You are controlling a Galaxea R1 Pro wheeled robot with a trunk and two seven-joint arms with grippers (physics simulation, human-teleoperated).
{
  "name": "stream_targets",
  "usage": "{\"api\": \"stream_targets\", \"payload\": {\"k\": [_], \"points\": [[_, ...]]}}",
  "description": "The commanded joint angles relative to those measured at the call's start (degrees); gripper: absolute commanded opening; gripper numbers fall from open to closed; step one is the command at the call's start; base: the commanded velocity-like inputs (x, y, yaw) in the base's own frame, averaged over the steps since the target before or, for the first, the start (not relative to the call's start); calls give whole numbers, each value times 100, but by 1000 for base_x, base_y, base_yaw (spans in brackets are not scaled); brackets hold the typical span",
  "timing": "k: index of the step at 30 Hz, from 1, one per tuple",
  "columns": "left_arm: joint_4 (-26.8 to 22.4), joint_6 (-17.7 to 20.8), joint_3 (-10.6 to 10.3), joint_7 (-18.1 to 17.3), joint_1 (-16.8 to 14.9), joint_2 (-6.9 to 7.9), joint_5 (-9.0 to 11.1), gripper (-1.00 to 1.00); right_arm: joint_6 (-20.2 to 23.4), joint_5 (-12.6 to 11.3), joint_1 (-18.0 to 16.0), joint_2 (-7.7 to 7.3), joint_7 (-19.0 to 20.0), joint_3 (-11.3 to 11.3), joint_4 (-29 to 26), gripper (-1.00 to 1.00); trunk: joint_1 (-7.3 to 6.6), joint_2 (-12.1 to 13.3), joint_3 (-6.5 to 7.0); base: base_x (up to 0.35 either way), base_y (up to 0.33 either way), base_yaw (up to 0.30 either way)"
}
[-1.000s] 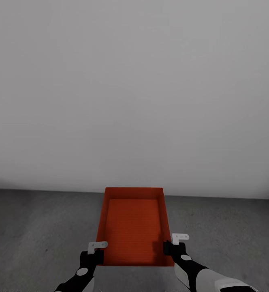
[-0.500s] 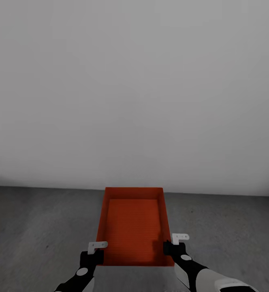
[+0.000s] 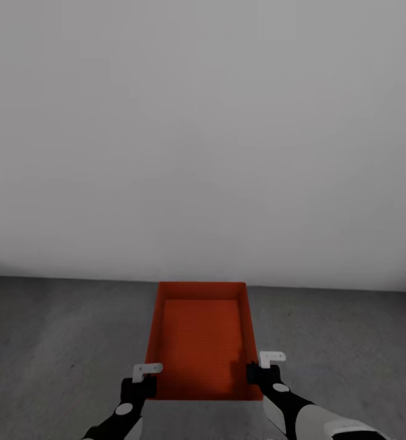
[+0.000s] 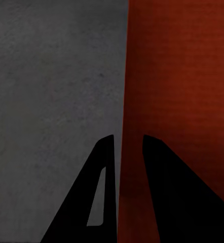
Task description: Move the two storage containers from the living room to the garage. In the garage, place one container on the floor and stack the other container on top of it (either order is fine).
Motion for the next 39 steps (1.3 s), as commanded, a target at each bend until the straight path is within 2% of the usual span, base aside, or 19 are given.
{"api": "stream_targets", "payload": {"k": [1, 39], "points": [[-19, -35, 74, 43, -6, 4, -38, -100, -30, -136, -7, -64, -113, -397, 16, -100, 0, -6, -16, 0, 0, 0], [-37, -44, 65, 41, -6, 9, -38, -100, -32, -136, -8, -64, -113, -397, 16, -100, 0, -6, -371, 0, 0, 0]]}}
